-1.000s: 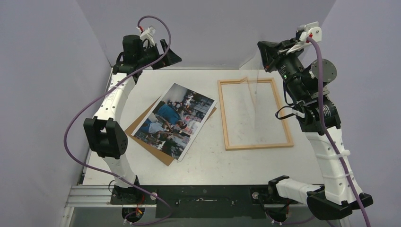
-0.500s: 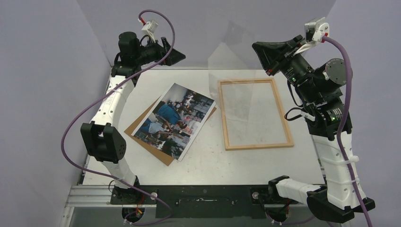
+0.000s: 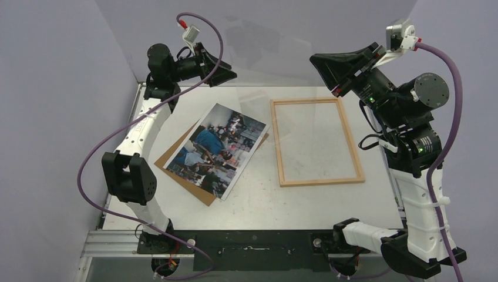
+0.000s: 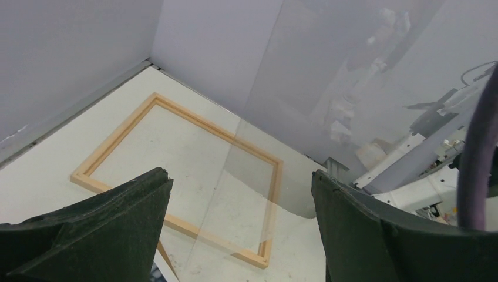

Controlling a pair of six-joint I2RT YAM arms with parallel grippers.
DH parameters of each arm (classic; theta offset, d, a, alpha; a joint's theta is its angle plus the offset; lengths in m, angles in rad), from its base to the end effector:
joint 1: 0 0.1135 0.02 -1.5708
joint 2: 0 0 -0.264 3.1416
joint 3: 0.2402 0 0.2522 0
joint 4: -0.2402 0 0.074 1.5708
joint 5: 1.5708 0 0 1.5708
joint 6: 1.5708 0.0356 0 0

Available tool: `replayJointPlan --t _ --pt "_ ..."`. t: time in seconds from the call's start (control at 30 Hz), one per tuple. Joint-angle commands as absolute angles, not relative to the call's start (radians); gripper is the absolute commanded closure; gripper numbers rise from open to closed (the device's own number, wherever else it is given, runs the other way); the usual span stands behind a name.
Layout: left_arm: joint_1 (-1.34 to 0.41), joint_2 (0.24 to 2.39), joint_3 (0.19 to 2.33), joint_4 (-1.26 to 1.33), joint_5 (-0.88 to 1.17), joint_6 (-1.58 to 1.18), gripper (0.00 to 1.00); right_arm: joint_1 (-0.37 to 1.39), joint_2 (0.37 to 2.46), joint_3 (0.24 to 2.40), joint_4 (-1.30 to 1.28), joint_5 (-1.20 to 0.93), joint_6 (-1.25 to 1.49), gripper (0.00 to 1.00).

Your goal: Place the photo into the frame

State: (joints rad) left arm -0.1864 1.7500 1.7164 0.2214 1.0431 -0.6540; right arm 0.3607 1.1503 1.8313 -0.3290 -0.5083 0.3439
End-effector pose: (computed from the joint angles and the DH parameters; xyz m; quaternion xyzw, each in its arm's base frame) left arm 0.3915 -0.1051 0.4422 0.2452 0.6268 -0.5625 0.4802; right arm 0.1468 0.0739 0.5916 -0.2108 0.5522 0.4089 0.6953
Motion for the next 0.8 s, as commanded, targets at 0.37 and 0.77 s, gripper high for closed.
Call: replayJointPlan --t 0.37,0.77 --pt "-0.202 1.726 1.708 0.590 1.172 -0.919 0.18 0.359 1.114 1.881 -0.200 -0.490 0.425 1.00" --pt "-0.211 1.827 1.828 0.560 1.155 -0.936 0.15 0.359 1.110 1.917 -0.212 -0.528 0.456 1.00"
